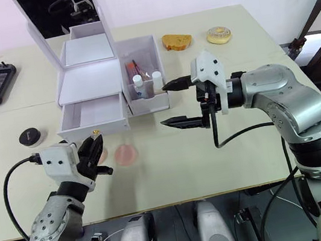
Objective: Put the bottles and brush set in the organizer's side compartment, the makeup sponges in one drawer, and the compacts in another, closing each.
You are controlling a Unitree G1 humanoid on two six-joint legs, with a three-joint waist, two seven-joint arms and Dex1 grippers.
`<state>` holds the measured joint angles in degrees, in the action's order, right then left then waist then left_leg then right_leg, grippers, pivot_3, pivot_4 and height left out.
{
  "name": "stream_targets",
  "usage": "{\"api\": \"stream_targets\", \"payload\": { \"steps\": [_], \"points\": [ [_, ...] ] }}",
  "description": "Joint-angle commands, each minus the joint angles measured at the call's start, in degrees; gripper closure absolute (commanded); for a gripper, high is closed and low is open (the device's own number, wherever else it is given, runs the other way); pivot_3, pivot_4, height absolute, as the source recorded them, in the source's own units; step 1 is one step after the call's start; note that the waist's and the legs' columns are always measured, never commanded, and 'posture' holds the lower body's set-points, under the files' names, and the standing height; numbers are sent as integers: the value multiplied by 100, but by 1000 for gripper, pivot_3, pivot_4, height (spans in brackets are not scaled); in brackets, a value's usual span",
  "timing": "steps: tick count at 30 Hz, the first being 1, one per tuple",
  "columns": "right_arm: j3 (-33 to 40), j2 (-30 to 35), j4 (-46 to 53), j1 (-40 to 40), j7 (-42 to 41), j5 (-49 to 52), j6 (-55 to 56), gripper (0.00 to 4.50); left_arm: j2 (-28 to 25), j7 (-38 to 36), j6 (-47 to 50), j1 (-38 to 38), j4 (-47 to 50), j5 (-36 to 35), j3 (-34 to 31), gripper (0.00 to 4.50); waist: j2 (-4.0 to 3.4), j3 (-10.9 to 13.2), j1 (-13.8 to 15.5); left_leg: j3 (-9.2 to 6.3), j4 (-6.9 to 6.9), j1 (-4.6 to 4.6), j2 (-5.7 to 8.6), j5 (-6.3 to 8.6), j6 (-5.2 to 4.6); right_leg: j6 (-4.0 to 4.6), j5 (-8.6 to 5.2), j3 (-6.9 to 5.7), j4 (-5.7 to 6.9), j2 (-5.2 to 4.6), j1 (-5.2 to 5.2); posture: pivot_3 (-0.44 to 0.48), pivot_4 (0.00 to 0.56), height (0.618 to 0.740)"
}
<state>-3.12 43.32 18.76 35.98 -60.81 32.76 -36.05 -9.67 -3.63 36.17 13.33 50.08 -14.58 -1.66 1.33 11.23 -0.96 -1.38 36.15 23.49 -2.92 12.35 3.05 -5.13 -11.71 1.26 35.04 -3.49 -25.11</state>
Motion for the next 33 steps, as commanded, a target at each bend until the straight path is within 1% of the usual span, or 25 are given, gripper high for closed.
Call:
{"api": "stream_targets", "payload": {
  "steps": [1,2,5,6,9,10,12,14,16,18,20,21,22,27,29,31,32,33],
  "points": [
    [79,-34,84,47,1,21,90,0,12,-94,-132,12,282,-167,-107,2305,0,0,0,0,0,0,0,0,0,0,0,0,0,0,0,0,150,740],
    [88,-24,73,40,-11,17,105,0,-36,-244,-253,131,332,-270,-153,1719,0,0,1,0,0,0,0,0,0,0,0,0,0,0,0,0,150,740],
    [123,-19,20,0,-13,9,141,0,-191,-857,-826,801,596,-646,-379,174,0,0,-35,3,-2,0,0,3,-2,0,0,1,-2,-1,-4,0,150,740],
    [116,-24,5,-18,-12,-6,165,0,-237,-1042,-979,1010,629,-793,-512,73,0,0,-36,7,-3,0,-1,9,-11,0,0,1,-4,-3,-6,0,150,740],
    [123,-24,-45,-72,-19,-11,200,0,-382,-1649,-1552,1738,497,-1173,-1067,73,1,1,-27,7,-3,2,-1,11,-15,1,-1,1,-4,-3,-15,0,150,740],
    [144,-11,-88,-90,-36,-12,225,0,-452,-1936,-1800,1998,359,-1280,-1312,73,2,1,-32,7,-1,2,-1,11,-14,1,-1,1,-5,-4,-17,0,150,740],
    [232,33,-218,-143,-82,-23,309,0,-596,-2384,-2206,2271,-90,-1483,-1893,73,-6,1,-66,7,1,3,-1,17,-6,1,-1,0,-30,-4,-23,0,150,740],
    [445,61,-390,-228,-205,102,415,0,-802,-2741,-2560,2291,-750,-1587,-2437,73,-11,0,-104,-13,-6,6,-2,31,3,4,1,-17,-108,3,-15,0,150,740],
    [578,103,-481,-295,-300,206,400,0,-935,-2945,-2724,2257,-1138,-1736,-2726,73,-13,0,-161,-15,4,25,0,35,9,4,1,-20,-140,0,-8,0,150,740],
    [1224,358,-1069,-646,-620,371,540,0,-1558,-3361,-2855,1941,-2067,-1828,-3385,73,-8,-3,-131,-2,2,62,0,34,8,6,3,-18,-179,-10,5,0,150,740],
    [1651,654,-1665,-1007,-809,122,1052,0,-2150,-3731,-2924,1683,-2960,-1846,-3845,73,-1,-5,-99,1,23,89,10,25,-6,22,13,-8,-170,-16,-22,0,150,740],
    [1747,765,-1872,-1147,-885,24,1219,0,-2343,-3908,-2965,1611,-3279,-1856,-3957,73,1,-6,-89,7,24,92,15,29,0,50,31,-4,-170,-21,-22,0,150,740],
    [1827,872,-2125,-1294,-970,-70,1390,0,-2542,-4087,-2964,1536,-3614,-1886,-4064,73,1,-7,-80,14,22,98,19,31,3,58,36,1,-170,-22,-14,0,150,740],
    [2107,1003,-3518,-1784,-1176,-541,2520,0,-3310,-4810,-3157,1095,-5115,-1795,-4345,73,5,-10,-117,41,8,81,9,48,-19,54,37,14,-128,-15,-24,0,150,740],
    [2134,988,-3776,-1790,-1225,-571,2718,0,-3433,-4928,-3247,987,-5401,-1742,-4352,73,3,-8,-155,41,6,63,6,48,-19,33,24,14,-81,-12,-32,0,150,740],
    [2144,974,-3878,-1814,-1247,-571,2808,0,-3489,-5009,-3322,918,-5586,-1721,-4372,73,1,-7,-179,41,-6,32,-3,48,-19,30,22,17,-60,-3,-30,0,150,740],
    [2173,961,-4006,-1900,-1201,-641,2976,0,-3564,-5055,-3362,876,-5764,-1668,-4388,73,0,-7,-183,40,-10,13,-8,48,-19,11,10,17,-49,0,-26,0,150,740],
    [2229,957,-4112,-1998,-1137,-674,3045,0,-3638,-5099,-3407,846,-5960,-1609,-4417,73,2,-7,-181,40,-14,-6,-8,48,-19,9,9,17,-39,0,-21,0,150,740]
  ]
}}
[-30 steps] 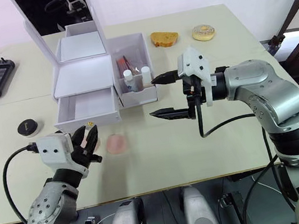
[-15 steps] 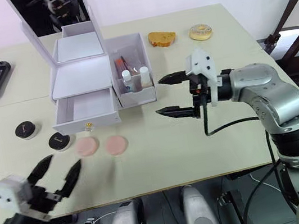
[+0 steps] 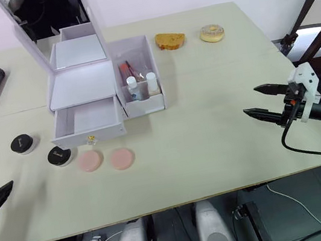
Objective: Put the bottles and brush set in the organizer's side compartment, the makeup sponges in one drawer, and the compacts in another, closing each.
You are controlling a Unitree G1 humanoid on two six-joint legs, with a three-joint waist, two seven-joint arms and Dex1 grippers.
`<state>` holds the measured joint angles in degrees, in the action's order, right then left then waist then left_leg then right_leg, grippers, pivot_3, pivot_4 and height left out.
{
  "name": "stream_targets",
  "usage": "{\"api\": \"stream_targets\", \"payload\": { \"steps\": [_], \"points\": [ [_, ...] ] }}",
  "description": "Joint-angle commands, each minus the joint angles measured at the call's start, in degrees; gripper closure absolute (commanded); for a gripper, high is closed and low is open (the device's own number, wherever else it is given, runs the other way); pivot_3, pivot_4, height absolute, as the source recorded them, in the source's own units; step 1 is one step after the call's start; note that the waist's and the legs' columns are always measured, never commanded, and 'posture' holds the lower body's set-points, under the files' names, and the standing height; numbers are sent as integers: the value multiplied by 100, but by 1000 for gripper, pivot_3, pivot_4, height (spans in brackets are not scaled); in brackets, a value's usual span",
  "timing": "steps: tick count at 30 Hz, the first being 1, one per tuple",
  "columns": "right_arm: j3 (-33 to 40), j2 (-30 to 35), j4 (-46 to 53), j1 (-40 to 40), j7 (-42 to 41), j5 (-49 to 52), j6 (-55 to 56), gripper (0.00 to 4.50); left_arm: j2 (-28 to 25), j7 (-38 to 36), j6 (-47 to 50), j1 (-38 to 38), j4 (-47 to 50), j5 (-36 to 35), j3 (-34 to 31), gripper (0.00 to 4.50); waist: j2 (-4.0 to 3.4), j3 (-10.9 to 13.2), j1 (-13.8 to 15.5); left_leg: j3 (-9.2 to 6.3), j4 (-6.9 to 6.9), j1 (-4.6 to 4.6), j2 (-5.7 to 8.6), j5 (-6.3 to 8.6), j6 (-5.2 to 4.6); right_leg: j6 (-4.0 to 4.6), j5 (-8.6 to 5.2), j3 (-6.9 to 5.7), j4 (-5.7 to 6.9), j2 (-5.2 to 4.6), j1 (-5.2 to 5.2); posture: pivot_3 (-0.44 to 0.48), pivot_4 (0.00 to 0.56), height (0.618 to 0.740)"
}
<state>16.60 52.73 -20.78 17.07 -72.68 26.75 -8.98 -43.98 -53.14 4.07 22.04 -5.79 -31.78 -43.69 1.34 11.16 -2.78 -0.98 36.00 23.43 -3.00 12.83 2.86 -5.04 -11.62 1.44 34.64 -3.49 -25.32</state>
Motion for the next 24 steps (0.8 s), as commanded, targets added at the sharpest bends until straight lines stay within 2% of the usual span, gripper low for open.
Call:
{"api": "stream_targets", "payload": {
  "steps": [1,6,11,17,24],
  "points": [
    [278,25,-210,-162,72,-108,418,0,-277,-211,-343,-11,-474,242,-195,73,4,-1,4,-4,2,-8,-4,0,1,0,-1,0,12,5,2,0,150,740],
    [236,41,-208,-91,31,-79,414,0,-381,-300,-501,-130,-606,305,-192,73,-2,-1,11,3,11,-8,-5,1,3,3,0,0,14,-5,-2,0,150,740],
    [-31,0,465,-22,-48,39,-55,0,-436,-442,-231,-216,-358,139,-214,73,-1,-1,24,10,11,-7,-6,1,3,4,0,0,17,-8,-4,0,150,740],
    [-1072,-66,2165,333,-198,299,-1315,0,-586,-1207,709,615,1165,-392,-272,73,0,0,10,18,7,-7,-11,1,2,3,-1,4,35,-6,-16,0,150,740],
    [-2322,-828,3460,1103,446,121,-2218,0,-743,-1522,1674,1090,2647,-995,-414,73,1,1,37,18,12,-1,-12,3,5,3,-2,3,37,-10,-30,0,150,740]
  ]
}}
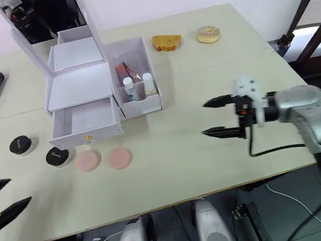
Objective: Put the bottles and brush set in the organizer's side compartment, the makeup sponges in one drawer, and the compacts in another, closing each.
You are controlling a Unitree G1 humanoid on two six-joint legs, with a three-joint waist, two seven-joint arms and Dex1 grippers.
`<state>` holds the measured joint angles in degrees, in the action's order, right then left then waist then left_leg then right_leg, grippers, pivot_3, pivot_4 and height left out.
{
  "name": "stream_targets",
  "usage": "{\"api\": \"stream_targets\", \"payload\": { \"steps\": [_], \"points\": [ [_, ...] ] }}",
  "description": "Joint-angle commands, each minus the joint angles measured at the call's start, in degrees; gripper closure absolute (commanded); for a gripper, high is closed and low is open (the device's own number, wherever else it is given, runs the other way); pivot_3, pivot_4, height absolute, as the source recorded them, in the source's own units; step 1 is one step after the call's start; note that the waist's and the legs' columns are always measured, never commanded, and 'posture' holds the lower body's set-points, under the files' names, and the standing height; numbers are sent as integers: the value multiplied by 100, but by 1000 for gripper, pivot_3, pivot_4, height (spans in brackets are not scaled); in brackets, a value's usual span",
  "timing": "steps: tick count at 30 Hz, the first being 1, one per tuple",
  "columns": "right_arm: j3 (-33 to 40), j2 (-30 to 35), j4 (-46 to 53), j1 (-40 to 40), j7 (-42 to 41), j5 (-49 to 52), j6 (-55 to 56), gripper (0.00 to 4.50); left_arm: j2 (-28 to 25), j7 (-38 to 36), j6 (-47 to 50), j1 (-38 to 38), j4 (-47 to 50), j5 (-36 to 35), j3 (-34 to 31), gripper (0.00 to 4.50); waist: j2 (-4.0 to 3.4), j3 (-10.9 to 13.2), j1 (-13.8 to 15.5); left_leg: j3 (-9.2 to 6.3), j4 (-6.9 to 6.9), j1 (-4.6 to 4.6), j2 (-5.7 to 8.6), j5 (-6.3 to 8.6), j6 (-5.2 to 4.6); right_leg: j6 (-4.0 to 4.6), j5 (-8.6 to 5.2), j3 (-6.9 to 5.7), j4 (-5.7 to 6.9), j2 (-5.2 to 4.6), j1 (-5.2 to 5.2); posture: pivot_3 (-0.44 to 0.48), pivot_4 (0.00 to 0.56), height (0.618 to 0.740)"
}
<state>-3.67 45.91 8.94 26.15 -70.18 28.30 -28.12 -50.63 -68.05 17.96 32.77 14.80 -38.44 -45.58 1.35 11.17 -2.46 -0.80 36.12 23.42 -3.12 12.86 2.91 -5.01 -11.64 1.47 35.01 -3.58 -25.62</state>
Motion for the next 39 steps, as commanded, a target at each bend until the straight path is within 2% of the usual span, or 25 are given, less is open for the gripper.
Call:
{"api": "stream_targets", "payload": {
  "steps": [1,8,12,15,18,19,22,27,33,39],
  "points": [
    [-446,-261,576,274,267,-23,-456,0,-90,-4,422,28,789,-402,-219,73,0,0,6,1,0,2,1,0,0,0,0,0,-2,-1,0,0,150,740],
    [-1265,-971,707,633,617,-360,-674,0,-17,362,904,-212,1699,-594,-34,73,2,-1,-9,8,1,5,1,0,-1,6,4,1,-4,-1,3,0,150,740],
    [-1188,-955,774,807,529,-237,-832,0,105,541,1074,-128,2126,-589,162,73,2,-1,-11,7,3,4,1,-1,-1,6,3,1,3,1,2,0,150,740],
    [-1092,-858,936,879,465,-96,-1022,0,261,955,1257,-221,2464,-624,497,73,2,-1,-9,7,6,4,1,-1,-1,3,1,1,3,2,3,0,150,740],
    [-960,-689,1171,938,374,110,-1277,0,512,1777,1638,-502,2904,-655,1277,73,2,-1,13,4,6,1,1,-1,-1,2,1,1,4,3,7,0,150,740],
    [-874,-587,1303,973,312,261,-1448,0,664,2435,2013,-771,3084,-513,1825,73,1,0,13,4,7,1,2,-1,-2,2,1,1,4,2,9,0,150,740],
    [-694,-331,1571,1051,204,605,-1800,0,1113,3748,2614,-1330,3400,-66,2925,73,2,0,40,0,18,-3,6,-1,-2,0,1,2,5,1,24,0,150,740],
    [-363,133,1733,1210,58,975,-2131,0,1538,4736,3303,-1722,3718,160,3891,73,14,-7,9,-5,17,-5,5,-2,-3,3,4,2,13,9,25,0,150,740],
    [-244,416,1754,1239,94,1031,-2196,0,1755,5103,3341,-1942,3463,449,4196,73,14,-7,10,-26,17,-8,5,-2,-4,-2,0,1,16,23,26,0,150,740],
    [-194,602,1730,1286,101,1032,-2247,0,1793,5141,2877,-1655,3300,973,4331,73,14,-7,16,-25,19,-6,6,-2,-4,-1,0,1,12,21,26,0,150,740]
  ]
}}
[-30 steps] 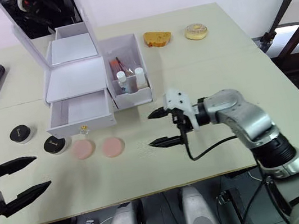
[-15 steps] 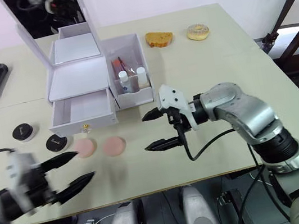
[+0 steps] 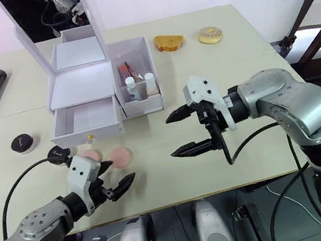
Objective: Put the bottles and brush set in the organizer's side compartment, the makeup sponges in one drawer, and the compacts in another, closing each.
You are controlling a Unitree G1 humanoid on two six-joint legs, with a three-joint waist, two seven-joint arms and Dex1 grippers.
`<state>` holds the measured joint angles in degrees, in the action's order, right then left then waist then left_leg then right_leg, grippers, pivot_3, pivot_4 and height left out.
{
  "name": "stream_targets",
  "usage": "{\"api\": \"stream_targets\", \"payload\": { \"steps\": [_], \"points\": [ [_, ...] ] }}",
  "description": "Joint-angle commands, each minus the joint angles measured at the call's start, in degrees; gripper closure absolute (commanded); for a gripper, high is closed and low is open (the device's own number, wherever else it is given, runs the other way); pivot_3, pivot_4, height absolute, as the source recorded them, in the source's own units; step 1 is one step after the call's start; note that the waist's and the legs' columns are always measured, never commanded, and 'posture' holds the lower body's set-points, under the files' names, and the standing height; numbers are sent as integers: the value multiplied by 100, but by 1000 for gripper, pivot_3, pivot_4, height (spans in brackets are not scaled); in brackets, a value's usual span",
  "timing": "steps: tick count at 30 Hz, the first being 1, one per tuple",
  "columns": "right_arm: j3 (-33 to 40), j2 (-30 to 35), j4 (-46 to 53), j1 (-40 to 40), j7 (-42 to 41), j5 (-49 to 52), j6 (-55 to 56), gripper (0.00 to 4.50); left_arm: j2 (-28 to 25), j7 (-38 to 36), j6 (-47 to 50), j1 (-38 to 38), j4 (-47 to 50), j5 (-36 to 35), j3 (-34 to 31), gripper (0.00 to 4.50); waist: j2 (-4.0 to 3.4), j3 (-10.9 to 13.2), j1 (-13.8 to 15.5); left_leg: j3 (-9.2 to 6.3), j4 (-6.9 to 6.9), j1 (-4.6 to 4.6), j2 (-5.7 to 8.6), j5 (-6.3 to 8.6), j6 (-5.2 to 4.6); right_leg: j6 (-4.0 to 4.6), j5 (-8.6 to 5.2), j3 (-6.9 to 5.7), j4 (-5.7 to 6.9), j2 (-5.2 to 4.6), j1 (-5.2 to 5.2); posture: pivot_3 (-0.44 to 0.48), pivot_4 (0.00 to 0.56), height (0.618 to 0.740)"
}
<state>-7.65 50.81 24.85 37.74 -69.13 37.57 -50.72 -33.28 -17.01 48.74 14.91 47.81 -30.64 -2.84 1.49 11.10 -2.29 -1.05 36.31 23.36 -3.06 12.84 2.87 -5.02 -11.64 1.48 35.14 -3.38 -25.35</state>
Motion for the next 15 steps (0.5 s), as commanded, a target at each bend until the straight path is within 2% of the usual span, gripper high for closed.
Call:
{"api": "stream_targets", "payload": {
  "steps": [1,8,15],
  "points": [
    [198,119,129,142,0,98,11,0,69,37,-258,162,-16,254,88,73,0,0,0,0,0,0,0,0,0,0,0,0,0,0,0,0,150,740],
    [147,120,95,194,32,37,31,0,311,136,-576,124,-255,723,393,73,0,0,7,0,6,2,1,0,0,0,0,0,0,-2,1,0,150,740],
    [138,112,131,228,99,27,11,0,586,329,-806,-274,-679,1309,802,73,0,0,23,-1,5,2,3,0,0,0,0,0,-1,-3,2,0,150,740]
  ]
}}
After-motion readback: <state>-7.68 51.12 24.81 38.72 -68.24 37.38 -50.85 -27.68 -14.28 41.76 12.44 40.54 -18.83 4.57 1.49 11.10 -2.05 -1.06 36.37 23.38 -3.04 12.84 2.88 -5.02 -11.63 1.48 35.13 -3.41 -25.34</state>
